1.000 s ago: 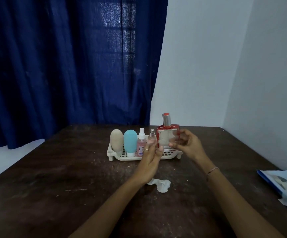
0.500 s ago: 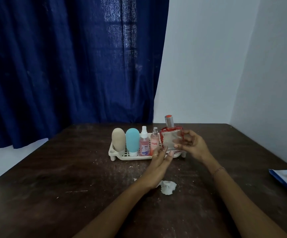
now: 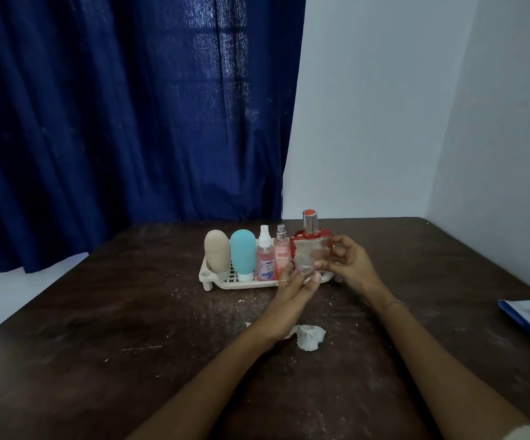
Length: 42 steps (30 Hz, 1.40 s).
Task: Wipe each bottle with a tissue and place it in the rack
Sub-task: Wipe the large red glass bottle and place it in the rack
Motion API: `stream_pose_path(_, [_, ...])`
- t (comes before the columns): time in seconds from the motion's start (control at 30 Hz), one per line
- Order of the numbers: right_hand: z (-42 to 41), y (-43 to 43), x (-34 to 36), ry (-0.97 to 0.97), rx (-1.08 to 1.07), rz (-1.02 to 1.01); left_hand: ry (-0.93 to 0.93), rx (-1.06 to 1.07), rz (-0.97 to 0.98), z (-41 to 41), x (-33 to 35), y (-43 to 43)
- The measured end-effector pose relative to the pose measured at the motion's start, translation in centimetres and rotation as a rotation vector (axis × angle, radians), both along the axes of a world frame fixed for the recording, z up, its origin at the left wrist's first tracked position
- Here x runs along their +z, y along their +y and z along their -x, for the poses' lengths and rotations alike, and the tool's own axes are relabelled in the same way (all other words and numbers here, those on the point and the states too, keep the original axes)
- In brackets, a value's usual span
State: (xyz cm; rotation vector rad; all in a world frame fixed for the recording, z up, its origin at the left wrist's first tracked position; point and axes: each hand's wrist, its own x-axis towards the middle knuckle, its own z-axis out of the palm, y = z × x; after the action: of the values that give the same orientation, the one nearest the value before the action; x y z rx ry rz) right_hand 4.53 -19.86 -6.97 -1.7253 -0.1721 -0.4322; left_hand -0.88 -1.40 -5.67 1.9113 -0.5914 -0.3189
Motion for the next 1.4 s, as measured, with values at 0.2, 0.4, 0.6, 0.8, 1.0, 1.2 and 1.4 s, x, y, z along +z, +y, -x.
stream_pose_path(0.2, [-0.1,0.1,-0.2,0.02,0.018,0.026,0.005,-0.01,0.024,0.0,-0.1,0.3])
stream_pose_path(0.4, [0.1,0.3,0.1,0.022,0.012,0.118,0.005,-0.014,0.056,-0.2,-0.2,0.3])
stream_pose_path(0.6, [0.1,0.0,-0.6,0.036,-0.04,0.258,-0.027,-0.021,0.025,-0.4,-0.5,0.3])
stream_pose_path(0.8, [0.1,0.3,-0.5,0.038,-0.09,0.342,-0.038,-0.028,-0.006,-0.6,-0.6,0.2])
stream_pose_path(1.0, [0.7,0.6,-0.3,0.018,-0.161,0.407,-0.043,-0.009,-0.004,-0.6,-0.6,0.1])
stream_pose_path(1.2, [1.2,1.1,-0.2,-0.037,-0.227,0.431,-0.113,0.022,0.066,-1.1,-1.3,-0.1])
stream_pose_path(1.4, [1.5,0.9,-0.4,-0.092,-0.451,0.446,-0.413,0.055,0.048,-1.2,-2.1,0.0])
